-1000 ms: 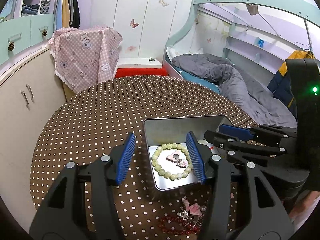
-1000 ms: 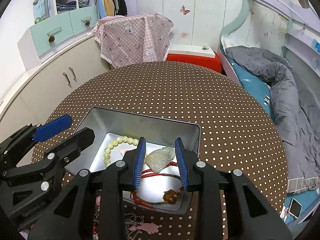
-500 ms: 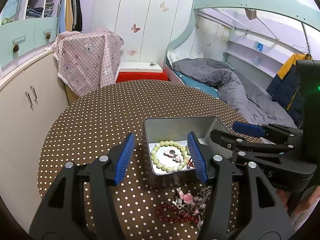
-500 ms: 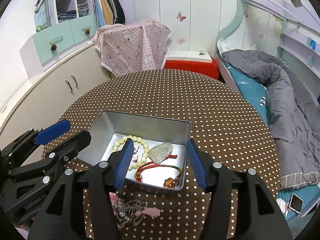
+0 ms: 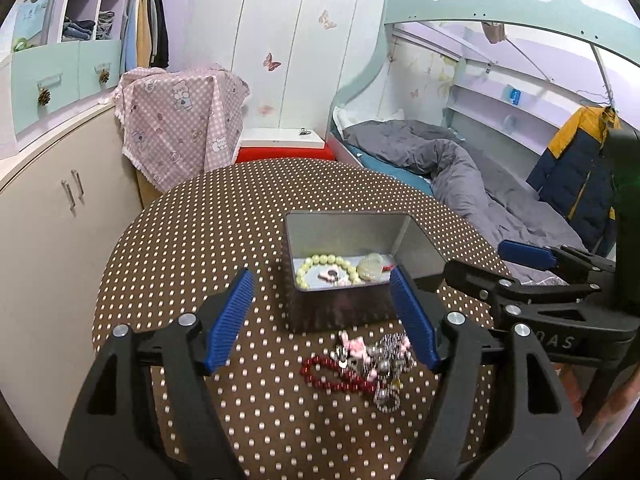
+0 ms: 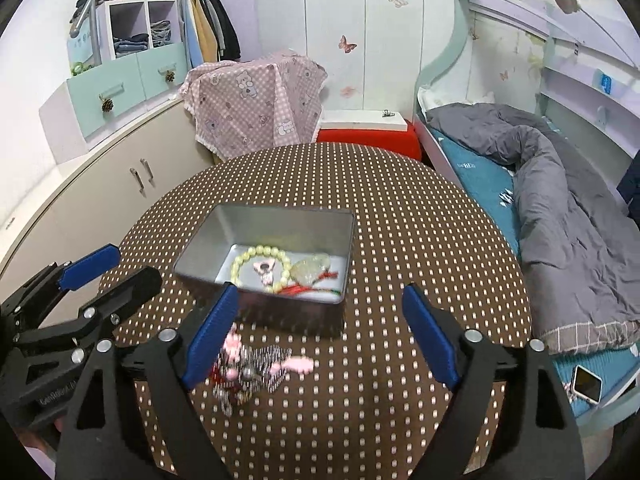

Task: Organize jewelry
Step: 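Withdraw both tools from the tin back over the table, then lower the right tool toward the silver chains and close it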

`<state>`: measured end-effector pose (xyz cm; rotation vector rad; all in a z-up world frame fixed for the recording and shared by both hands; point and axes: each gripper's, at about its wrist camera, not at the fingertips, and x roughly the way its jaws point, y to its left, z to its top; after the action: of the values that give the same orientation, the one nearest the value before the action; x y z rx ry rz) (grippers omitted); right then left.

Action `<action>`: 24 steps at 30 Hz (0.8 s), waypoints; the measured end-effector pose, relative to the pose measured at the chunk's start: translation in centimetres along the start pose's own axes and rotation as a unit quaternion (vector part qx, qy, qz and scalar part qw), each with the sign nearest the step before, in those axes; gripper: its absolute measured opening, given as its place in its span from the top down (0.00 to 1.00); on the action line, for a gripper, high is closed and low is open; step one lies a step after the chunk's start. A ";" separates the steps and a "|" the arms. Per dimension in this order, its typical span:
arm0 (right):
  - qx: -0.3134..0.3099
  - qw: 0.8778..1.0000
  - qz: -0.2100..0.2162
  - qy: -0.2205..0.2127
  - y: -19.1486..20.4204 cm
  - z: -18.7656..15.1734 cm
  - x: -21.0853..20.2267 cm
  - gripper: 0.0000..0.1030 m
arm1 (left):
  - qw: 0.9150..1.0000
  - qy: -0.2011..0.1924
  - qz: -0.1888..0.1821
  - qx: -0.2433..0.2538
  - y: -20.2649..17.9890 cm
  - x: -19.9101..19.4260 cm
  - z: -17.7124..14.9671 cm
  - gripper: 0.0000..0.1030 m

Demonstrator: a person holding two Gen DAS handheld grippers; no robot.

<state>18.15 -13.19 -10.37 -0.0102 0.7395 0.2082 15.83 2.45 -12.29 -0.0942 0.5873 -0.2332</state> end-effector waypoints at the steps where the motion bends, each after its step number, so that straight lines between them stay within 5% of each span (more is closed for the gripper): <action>1: 0.001 1.000 0.000 0.002 0.0 -0.3 -0.1 0.20 | 1.000 0.002 0.001 -0.001 0.0 -0.2 -0.2 0.32; 16: 0.020 0.993 0.047 0.107 2.5 -7.0 2.6 0.18 | 0.998 0.049 0.034 -0.021 2.5 -2.2 -4.9 0.28; 24: 0.005 0.991 0.061 0.119 4.8 -7.1 3.3 0.67 | 0.998 0.058 0.027 -0.026 3.3 -2.3 -6.1 0.28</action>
<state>14.86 -8.48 -17.47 0.0193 0.9795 0.3233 11.23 6.03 -16.63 -0.1161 0.7100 -0.1706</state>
